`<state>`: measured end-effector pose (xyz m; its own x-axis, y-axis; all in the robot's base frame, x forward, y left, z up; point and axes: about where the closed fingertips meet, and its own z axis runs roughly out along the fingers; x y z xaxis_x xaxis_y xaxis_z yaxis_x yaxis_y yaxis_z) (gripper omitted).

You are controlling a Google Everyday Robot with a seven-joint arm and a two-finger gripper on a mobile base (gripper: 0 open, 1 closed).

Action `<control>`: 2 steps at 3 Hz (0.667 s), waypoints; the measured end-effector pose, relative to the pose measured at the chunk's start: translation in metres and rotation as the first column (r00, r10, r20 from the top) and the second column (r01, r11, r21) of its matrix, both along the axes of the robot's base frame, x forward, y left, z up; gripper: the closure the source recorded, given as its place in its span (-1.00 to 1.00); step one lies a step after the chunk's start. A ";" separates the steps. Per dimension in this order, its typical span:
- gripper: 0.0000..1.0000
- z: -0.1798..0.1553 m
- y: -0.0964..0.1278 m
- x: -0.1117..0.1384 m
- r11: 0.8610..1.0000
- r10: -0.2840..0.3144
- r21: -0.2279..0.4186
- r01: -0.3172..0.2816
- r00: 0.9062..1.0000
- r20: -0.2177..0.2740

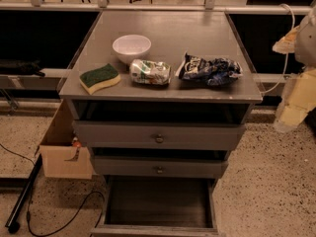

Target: Place blue chip bag into bottom drawer

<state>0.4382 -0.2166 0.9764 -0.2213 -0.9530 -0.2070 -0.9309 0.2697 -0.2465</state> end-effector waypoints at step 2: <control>-1.00 0.007 -0.011 0.006 0.998 -0.022 0.059 0.021 1.000 0.022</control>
Offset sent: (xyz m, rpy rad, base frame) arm 0.0151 -0.0283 0.0113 0.1438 -0.0331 -0.0521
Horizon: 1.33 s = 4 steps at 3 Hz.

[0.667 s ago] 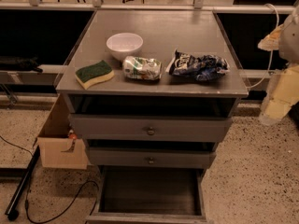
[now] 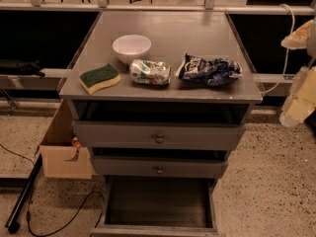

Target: Place blue chip bag into bottom drawer

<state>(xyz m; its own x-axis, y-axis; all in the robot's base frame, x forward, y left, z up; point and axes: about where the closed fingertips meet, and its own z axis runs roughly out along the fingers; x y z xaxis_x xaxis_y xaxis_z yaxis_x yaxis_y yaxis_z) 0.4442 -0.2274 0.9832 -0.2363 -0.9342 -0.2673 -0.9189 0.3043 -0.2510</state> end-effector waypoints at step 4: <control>-1.00 0.013 -0.003 0.107 0.938 0.008 0.343 -0.053 0.991 0.130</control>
Offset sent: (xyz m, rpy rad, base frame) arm 0.0748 -0.0256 0.0215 0.3719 -0.1668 0.0491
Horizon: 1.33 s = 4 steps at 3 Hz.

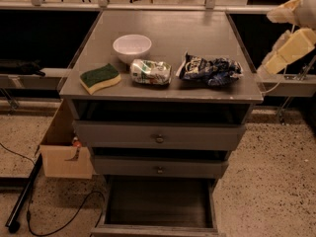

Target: Place blue chip bag into bottom drawer

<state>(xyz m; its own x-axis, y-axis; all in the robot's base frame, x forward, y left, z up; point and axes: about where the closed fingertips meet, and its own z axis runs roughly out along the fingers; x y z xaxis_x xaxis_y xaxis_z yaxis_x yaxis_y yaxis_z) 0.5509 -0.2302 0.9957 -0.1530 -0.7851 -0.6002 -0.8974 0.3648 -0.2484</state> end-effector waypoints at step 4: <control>-1.00 -0.026 -0.005 0.057 0.970 -0.195 0.133 0.203 0.978 -0.073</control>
Offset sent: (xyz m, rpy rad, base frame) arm 0.0792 -0.0136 -0.0341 0.0377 0.0998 -0.3209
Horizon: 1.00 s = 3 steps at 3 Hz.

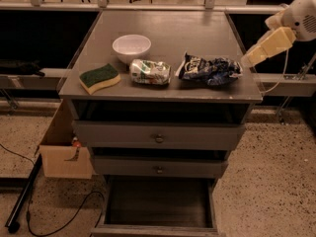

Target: Place blue chip bag into bottom drawer

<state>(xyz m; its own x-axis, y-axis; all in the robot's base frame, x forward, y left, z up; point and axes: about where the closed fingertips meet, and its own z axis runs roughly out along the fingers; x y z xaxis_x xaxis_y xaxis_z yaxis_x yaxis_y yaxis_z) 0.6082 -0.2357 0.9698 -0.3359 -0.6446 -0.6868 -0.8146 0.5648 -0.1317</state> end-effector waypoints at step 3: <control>-1.00 -0.015 0.022 0.049 0.989 0.059 0.130 -0.064 0.998 0.037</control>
Offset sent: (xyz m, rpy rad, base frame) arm 0.0532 0.0277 -0.0061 0.1680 -0.0523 0.0869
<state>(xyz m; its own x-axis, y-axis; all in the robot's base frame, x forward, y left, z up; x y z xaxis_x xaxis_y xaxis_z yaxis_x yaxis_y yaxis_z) 0.6574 -0.2138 0.9548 -0.2738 -0.5668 -0.7770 -0.8448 0.5278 -0.0874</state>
